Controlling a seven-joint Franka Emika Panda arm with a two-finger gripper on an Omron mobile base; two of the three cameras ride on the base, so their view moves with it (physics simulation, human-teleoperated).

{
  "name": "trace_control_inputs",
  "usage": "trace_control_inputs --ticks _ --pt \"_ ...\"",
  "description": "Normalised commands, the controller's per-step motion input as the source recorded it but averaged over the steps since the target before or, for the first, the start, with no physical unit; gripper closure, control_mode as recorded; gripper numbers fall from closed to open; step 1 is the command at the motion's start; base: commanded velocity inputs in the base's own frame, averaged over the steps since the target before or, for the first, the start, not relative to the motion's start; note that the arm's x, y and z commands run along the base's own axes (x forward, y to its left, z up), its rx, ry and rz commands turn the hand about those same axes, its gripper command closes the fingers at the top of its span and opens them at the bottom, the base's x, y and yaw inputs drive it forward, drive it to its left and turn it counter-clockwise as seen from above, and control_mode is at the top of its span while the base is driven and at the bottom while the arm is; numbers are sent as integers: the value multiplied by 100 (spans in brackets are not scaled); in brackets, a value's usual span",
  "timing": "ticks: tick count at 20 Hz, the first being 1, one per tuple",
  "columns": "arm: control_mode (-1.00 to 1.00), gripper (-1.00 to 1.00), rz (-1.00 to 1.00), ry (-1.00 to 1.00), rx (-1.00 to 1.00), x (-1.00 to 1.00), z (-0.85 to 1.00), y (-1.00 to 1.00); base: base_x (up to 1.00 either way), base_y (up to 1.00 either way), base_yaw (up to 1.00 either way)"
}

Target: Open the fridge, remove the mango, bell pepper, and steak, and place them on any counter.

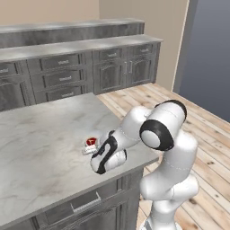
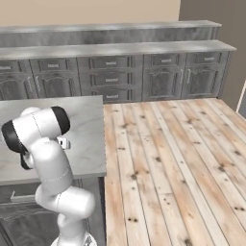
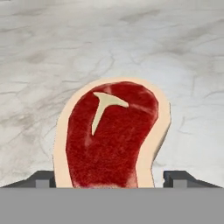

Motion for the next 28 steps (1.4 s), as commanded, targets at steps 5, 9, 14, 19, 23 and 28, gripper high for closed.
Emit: trace_control_inputs --ticks 5,9,14,19,23,28 --pt "-100 -100 -8 -4 0 -30 93 0 0 0 0" --pt "-100 -100 -10 -5 0 -49 100 0 0 0 0" --pt "-100 -100 -9 -5 0 -34 100 0 0 0 0" --pt "-100 -100 -8 -9 0 -7 100 0 0 0 0" --pt "-100 -100 -8 -6 0 -1 100 0 0 0 0" --pt "-100 -100 -5 8 0 -31 97 -21 0 0 0"
